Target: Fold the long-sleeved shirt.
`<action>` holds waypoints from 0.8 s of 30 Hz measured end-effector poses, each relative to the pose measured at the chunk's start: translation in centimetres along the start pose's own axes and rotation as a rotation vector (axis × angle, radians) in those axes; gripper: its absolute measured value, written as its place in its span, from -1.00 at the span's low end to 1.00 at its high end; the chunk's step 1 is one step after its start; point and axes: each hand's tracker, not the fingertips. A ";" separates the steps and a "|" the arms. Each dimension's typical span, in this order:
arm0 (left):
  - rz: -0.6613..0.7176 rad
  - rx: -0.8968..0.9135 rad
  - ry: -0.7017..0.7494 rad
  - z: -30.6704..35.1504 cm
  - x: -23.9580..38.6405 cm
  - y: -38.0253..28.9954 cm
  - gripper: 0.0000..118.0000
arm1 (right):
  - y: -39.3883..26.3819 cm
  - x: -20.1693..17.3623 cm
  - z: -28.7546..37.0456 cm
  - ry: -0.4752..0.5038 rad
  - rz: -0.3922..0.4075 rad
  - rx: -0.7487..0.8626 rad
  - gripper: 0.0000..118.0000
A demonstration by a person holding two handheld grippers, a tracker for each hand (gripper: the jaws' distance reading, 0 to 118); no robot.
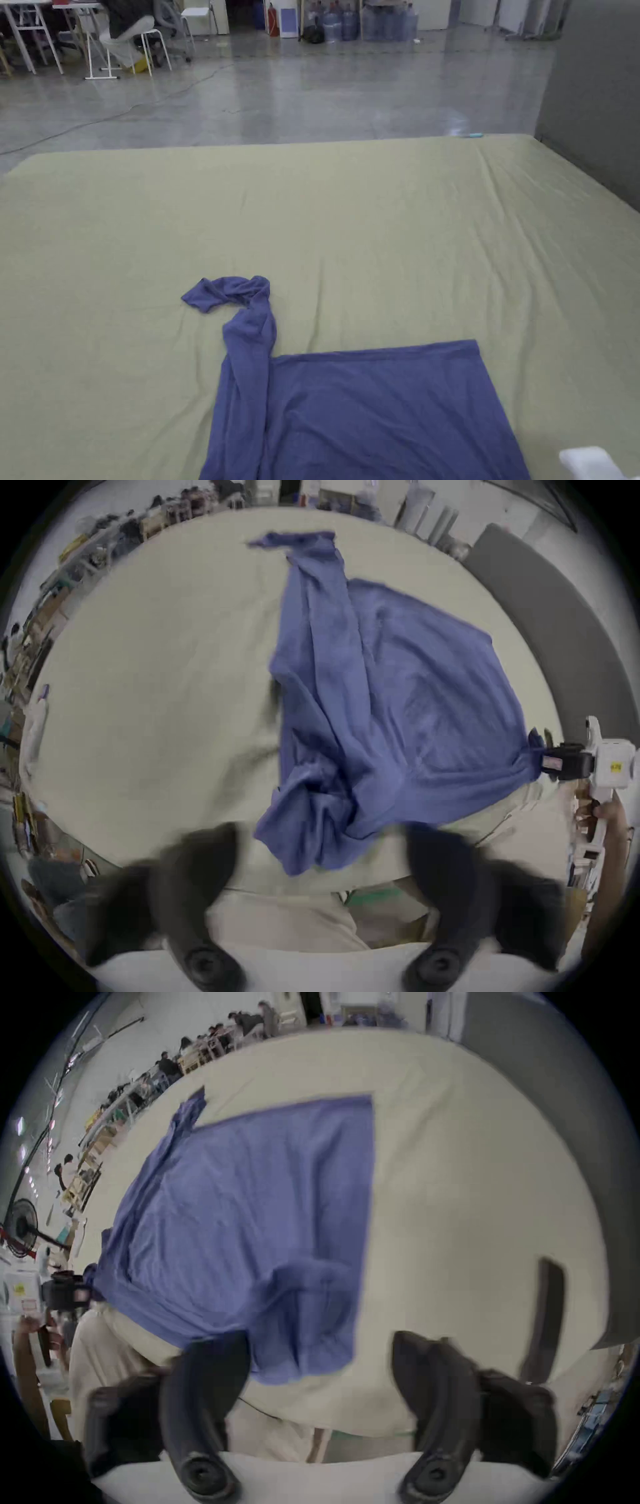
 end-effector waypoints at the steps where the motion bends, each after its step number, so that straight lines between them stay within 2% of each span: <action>1: 0.010 0.064 -0.017 1.4 -0.2 -0.2 0.87 | 0.2 0.3 1.6 -0.017 0.009 0.046 0.50; 2: -0.012 0.175 -0.051 4.0 0.1 -0.6 0.98 | 0.2 0.5 3.5 -0.018 0.007 0.102 0.56; 6: -0.023 0.141 -0.018 7.8 1.5 -1.9 0.96 | 0.0 1.0 6.5 0.040 -0.083 0.144 0.56; 7: -0.038 0.101 -0.018 8.0 2.1 -2.3 0.94 | -0.2 0.9 6.4 0.049 -0.097 0.136 0.56; 8: -0.049 0.062 -0.024 7.9 2.6 -2.9 0.82 | -0.6 0.2 6.1 0.051 -0.101 0.127 0.45; 9: -0.054 0.032 -0.022 7.7 3.2 -3.4 0.43 | -1.0 -0.6 5.6 0.037 -0.095 0.123 0.07; 10: -0.050 0.017 -0.026 4.9 1.8 -4.1 -0.57 | -1.3 -1.2 5.1 0.024 -0.084 0.117 -0.99; 11: -0.039 -0.006 -0.028 3.8 1.7 -4.6 -1.00 | -1.4 -1.6 4.3 -0.010 -0.059 0.065 -1.00; 13: -0.009 -0.027 -0.066 3.1 1.9 -5.1 -1.00 | -1.3 -1.8 2.3 0.014 -0.033 0.042 -1.00; 15: 0.004 -0.023 -0.112 2.6 1.4 -4.6 -1.00 | -1.0 -1.9 1.7 0.079 -0.036 0.028 -1.00; 17: 0.001 0.017 -0.119 2.8 0.9 -3.2 -1.00 | -2.3 -3.4 1.9 0.077 -0.024 0.032 -1.00; 20: 0.001 0.115 -0.100 3.5 0.8 0.9 -1.00 | -2.1 -4.1 1.9 0.042 -0.005 0.042 -1.00; 24: 0.010 0.215 0.000 5.1 0.5 4.5 -1.00 | -1.9 -3.7 2.0 0.051 -0.040 0.052 -1.00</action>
